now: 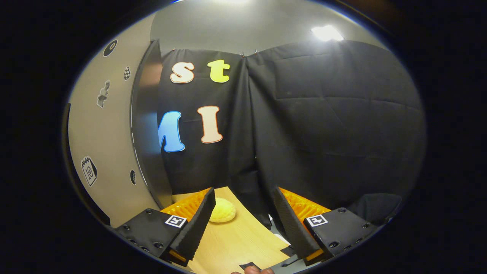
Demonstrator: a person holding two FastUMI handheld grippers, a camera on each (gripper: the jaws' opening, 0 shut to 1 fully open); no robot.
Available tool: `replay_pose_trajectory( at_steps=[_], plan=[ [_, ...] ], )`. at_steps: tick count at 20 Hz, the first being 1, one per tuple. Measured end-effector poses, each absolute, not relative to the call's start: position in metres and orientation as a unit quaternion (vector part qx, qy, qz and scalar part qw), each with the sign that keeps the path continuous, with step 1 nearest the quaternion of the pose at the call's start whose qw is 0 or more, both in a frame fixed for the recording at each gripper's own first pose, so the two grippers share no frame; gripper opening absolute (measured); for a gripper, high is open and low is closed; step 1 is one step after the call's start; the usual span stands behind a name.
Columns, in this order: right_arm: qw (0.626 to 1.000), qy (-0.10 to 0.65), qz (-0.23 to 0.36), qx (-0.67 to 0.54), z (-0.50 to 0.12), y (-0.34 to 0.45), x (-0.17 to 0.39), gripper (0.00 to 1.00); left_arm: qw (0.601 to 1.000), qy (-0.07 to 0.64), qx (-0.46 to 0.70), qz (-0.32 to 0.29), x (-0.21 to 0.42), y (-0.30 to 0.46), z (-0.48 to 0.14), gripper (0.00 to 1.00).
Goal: Open the cabinet door with the right hand, grasp the bottle in the cabinet with the left hand and place it on the coaster, then close the cabinet door with the right hand.
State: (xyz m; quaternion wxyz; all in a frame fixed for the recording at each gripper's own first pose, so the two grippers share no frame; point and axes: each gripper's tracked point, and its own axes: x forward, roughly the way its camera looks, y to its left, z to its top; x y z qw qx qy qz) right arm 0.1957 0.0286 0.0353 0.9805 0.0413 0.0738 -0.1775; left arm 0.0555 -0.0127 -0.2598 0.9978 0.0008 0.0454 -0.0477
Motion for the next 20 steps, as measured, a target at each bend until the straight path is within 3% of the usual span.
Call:
replay_pose_trajectory(
  at_steps=[5, 8, 9, 11, 12, 13, 15, 17, 18, 19, 20],
  plan=[
    [0.983, 0.070, -0.164, 0.040, 0.022, 0.025, 0.195, 0.98, 0.999, 0.033, 0.016, -0.020, 0.049, -0.002, -0.209, 0.85],
    [0.985, 0.087, -0.147, 0.030, 0.002, 0.024, 0.197, 0.98, 0.999, 0.027, 0.035, 0.013, 0.036, -0.004, -0.169, 0.89],
    [0.986, 0.092, -0.137, 0.033, -0.001, 0.026, 0.200, 0.98, 0.999, 0.027, 0.027, 0.018, 0.030, -0.010, -0.156, 0.85],
    [0.989, 0.091, -0.115, 0.026, 0.000, 0.031, 0.206, 0.93, 0.999, 0.030, 0.006, 0.037, 0.021, -0.019, -0.130, 0.85],
    [0.991, 0.084, -0.104, 0.023, 0.004, 0.033, 0.209, 0.93, 0.998, 0.031, -0.003, 0.047, 0.018, -0.025, -0.114, 0.92],
    [0.992, 0.080, -0.092, 0.024, 0.005, 0.037, 0.212, 0.93, 0.998, 0.029, -0.009, 0.057, 0.015, -0.030, -0.099, 0.85],
    [0.995, 0.081, -0.057, 0.030, 0.006, 0.051, 0.220, 0.98, 0.996, 0.038, -0.006, 0.080, 0.012, -0.036, -0.074, 0.85],
    [0.996, 0.087, -0.028, 0.021, 0.007, 0.058, 0.226, 0.98, 0.994, 0.041, 0.008, 0.097, 0.008, -0.042, -0.048, 0.85],
    [0.996, 0.090, -0.010, 0.020, 0.009, 0.064, 0.229, 0.93, 0.994, 0.037, 0.009, 0.103, 0.007, -0.045, -0.033, 0.85],
    [0.996, 0.091, 0.010, 0.022, 0.011, 0.071, 0.232, 0.98, 0.994, 0.038, 0.005, 0.106, 0.006, -0.053, -0.024, 0.85],
    [0.995, 0.092, 0.027, 0.027, 0.015, 0.077, 0.235, 0.94, 0.993, 0.041, 0.003, 0.110, 0.005, -0.058, -0.016, 0.88]
  ],
)
